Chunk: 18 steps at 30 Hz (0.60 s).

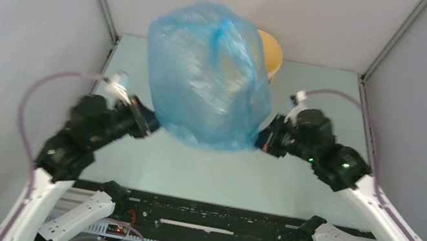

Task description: Put the trash bags into the trash bin

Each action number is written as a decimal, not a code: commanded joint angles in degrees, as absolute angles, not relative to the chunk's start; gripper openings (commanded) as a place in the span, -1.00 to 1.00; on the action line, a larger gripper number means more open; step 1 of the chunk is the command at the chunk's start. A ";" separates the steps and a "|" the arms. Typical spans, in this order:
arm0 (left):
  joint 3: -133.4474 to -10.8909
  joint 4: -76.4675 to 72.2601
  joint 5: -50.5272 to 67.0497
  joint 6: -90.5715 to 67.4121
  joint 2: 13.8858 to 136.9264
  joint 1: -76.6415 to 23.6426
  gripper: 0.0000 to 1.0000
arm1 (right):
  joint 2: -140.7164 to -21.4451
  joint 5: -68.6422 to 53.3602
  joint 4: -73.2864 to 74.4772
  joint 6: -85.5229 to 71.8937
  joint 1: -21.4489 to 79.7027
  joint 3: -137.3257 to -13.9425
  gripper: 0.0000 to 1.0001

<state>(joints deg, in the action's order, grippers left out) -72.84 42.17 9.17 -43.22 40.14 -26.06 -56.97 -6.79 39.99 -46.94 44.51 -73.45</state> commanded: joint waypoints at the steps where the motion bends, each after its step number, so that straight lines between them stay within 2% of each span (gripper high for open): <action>1: -46.65 48.32 13.04 -49.45 33.66 -25.76 -0.99 | -55.19 -14.74 43.91 -50.31 44.40 -56.74 -1.00; 3: -41.02 51.74 12.79 -50.97 27.40 -25.75 -0.99 | -53.35 -16.25 43.51 -50.95 46.69 -51.99 -1.00; 6: -41.79 53.60 14.83 -52.67 21.31 -25.75 -0.99 | -50.74 -16.68 43.15 -49.55 52.42 -53.21 -1.00; 12: -61.09 54.46 16.59 -51.38 25.12 -25.75 -0.99 | -49.35 -15.91 43.36 -48.75 55.33 -64.60 -1.00; 18: -77.90 57.39 14.12 -48.88 34.76 -25.75 -0.99 | -51.81 -18.14 42.17 -51.52 51.19 -71.20 -1.00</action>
